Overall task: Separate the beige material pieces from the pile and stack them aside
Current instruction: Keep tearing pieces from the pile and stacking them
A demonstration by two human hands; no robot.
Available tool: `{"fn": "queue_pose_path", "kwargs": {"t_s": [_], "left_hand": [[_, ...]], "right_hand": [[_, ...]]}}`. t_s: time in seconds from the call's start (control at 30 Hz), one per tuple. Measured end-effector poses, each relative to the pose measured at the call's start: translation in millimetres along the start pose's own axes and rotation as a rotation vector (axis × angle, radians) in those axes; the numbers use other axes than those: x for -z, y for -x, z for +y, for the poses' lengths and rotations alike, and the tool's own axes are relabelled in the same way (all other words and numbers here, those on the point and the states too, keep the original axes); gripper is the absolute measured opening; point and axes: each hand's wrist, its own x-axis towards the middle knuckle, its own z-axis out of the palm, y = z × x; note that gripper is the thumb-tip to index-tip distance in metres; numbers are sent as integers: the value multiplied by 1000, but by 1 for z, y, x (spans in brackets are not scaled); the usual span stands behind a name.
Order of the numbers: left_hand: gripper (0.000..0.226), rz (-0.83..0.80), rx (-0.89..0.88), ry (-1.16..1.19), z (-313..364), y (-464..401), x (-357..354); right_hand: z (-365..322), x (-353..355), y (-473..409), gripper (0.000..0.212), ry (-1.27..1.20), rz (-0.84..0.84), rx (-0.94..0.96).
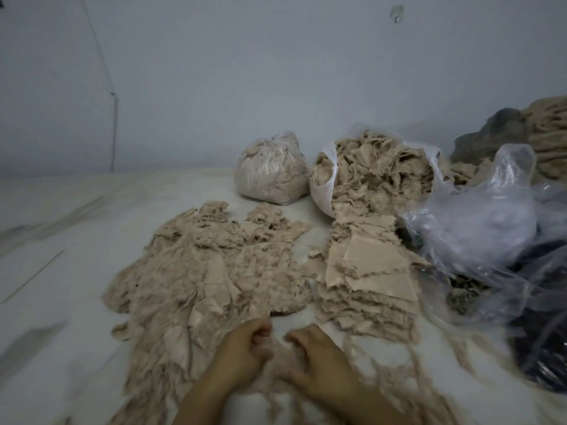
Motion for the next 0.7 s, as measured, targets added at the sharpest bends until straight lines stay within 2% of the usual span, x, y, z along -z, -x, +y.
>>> {"fn": "queue_pose_path", "kwargs": {"t_s": [0.13, 0.23, 0.37, 0.5, 0.57, 0.63, 0.7], "left_hand": [[34, 58, -86, -36, -9, 2, -3], [32, 40, -170, -117, -14, 4, -10], [28, 57, -257, -230, -20, 6, -20], [15, 77, -195, -78, -11, 13, -20], [22, 86, -160, 32, -6, 16, -18], [27, 83, -163, 102, 0, 19, -16], [29, 91, -179, 149, 7, 19, -15]], "right_hand": [[9, -5, 5, 22, -20, 56, -18], [18, 7, 20, 27, -92, 154, -142], [32, 25, 46, 17, -41, 124, -146], [47, 44, 73, 17, -85, 117, -200], [48, 50, 83, 22, -49, 131, -212], [40, 49, 77, 31, 76, 236, -139], [20, 41, 56, 37, 77, 270, -59]]}}
